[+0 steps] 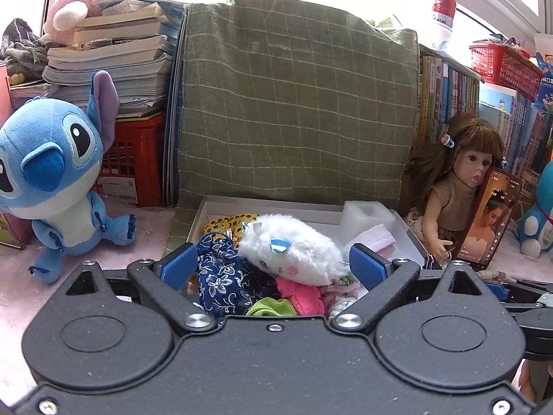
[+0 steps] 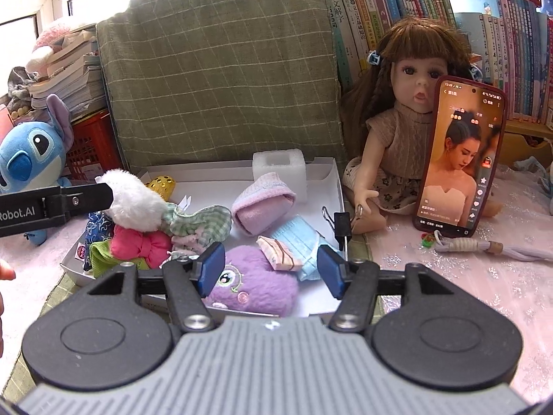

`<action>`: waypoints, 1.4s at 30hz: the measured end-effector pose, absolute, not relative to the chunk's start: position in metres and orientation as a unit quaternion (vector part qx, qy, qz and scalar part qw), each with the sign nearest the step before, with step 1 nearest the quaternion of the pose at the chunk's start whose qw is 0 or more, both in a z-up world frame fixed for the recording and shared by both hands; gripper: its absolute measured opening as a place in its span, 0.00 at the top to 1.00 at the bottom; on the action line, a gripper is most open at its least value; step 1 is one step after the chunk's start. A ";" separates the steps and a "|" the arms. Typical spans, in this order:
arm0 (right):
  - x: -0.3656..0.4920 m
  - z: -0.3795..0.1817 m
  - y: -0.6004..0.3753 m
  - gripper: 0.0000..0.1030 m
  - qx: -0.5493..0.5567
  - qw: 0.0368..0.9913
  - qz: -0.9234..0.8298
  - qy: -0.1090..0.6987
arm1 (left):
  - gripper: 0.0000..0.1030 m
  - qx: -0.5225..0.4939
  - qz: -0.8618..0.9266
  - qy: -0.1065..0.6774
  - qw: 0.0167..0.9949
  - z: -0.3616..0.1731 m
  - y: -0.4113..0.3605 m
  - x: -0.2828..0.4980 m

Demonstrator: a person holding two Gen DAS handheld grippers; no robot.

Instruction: Organize soft objects

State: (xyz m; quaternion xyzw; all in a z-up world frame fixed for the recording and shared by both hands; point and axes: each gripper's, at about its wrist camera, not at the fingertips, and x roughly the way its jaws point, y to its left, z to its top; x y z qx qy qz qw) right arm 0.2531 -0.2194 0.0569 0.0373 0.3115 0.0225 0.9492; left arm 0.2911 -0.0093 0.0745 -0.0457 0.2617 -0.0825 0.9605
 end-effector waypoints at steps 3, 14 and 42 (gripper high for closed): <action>0.245 0.060 -0.219 0.25 0.038 0.951 0.020 0.307 | 0.08 -0.043 -0.082 0.257 0.962 0.078 -0.006 0.281; 0.213 0.071 -0.213 0.16 0.028 0.957 0.017 0.288 | 0.06 -0.031 -0.090 0.243 0.965 0.082 -0.002 0.245; 0.173 0.066 -0.205 0.08 0.021 0.959 0.005 0.283 | 0.03 -0.013 -0.066 0.238 0.969 0.068 0.004 0.199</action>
